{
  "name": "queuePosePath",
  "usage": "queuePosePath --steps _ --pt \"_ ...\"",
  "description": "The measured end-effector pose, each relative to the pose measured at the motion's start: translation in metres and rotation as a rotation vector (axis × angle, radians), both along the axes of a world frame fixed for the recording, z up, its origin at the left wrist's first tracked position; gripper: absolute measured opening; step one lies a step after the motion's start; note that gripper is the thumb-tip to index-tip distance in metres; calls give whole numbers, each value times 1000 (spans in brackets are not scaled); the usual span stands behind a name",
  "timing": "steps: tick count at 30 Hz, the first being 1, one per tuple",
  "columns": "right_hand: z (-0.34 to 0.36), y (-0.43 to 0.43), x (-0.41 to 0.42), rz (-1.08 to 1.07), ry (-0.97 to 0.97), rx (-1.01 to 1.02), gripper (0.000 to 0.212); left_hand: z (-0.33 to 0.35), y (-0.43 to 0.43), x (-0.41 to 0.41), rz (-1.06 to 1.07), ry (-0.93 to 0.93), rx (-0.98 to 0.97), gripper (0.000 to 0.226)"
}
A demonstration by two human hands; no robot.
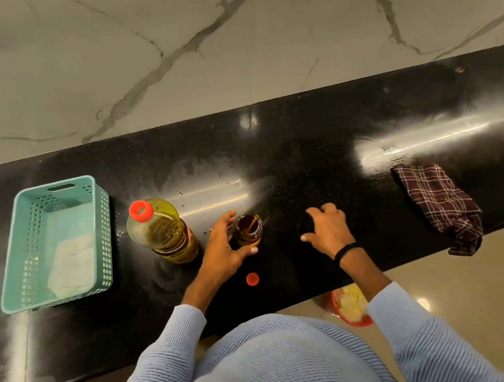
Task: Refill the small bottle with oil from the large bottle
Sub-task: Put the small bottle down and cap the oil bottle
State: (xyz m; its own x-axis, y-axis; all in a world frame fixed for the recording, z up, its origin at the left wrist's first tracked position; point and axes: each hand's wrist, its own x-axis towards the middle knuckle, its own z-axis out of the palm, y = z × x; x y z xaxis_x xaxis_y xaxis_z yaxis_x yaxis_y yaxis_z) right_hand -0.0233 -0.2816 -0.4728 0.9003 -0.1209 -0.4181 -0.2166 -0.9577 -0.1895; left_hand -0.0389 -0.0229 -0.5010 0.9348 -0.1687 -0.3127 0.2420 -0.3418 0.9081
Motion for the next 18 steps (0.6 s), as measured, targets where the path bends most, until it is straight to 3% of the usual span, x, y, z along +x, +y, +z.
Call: queuePosePath --steps 4,9,18 --pt "-4 -13 -11 -111 123 -53 72 -8 -7 -2 23 -80 114 93" --pt "4 -4 -17 -101 109 -30 55 -11 -10 -1 42 -146 164 85" --pt "86 67 11 196 24 163 61 -12 -9 -1 67 -216 173 75"
